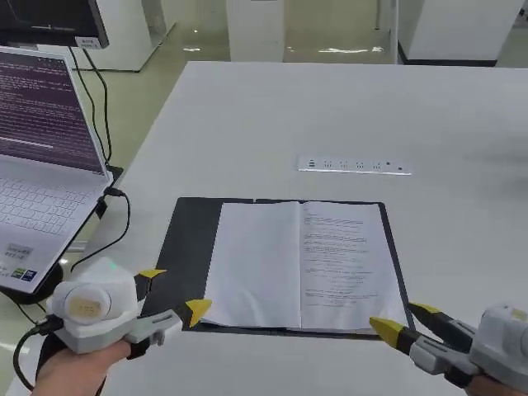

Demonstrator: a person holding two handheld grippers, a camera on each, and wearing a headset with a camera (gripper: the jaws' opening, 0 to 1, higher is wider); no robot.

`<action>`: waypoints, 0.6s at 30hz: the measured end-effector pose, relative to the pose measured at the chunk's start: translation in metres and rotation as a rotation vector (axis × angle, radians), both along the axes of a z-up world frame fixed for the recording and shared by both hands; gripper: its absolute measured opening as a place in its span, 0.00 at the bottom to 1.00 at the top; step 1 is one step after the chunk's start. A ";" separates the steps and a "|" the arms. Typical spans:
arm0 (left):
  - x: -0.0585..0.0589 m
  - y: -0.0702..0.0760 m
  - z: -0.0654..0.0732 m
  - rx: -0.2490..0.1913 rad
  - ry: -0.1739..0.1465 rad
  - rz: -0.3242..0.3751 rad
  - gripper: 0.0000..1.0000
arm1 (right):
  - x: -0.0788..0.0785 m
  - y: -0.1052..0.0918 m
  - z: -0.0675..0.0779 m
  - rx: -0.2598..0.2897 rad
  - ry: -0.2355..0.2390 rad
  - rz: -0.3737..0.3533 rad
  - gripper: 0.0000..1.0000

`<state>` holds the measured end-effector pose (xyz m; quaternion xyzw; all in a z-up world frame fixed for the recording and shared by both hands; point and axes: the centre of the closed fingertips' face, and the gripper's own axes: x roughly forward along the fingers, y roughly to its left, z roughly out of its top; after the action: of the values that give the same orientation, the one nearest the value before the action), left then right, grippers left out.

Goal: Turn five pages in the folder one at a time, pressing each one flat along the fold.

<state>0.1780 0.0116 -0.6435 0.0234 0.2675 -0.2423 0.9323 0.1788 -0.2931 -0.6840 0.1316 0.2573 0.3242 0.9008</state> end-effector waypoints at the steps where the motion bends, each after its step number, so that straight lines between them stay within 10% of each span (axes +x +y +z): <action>1: -0.001 0.001 0.001 0.003 -0.004 0.004 0.58 | -0.001 -0.002 0.000 -0.006 -0.001 -0.005 0.57; 18: -0.022 0.005 0.005 0.020 -0.015 0.041 0.72 | -0.010 -0.022 0.021 -0.051 -0.053 -0.043 0.67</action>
<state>0.1558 0.0163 -0.6387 0.0288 0.2632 -0.2202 0.9388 0.1687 -0.3147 -0.6632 0.1056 0.2384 0.3018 0.9170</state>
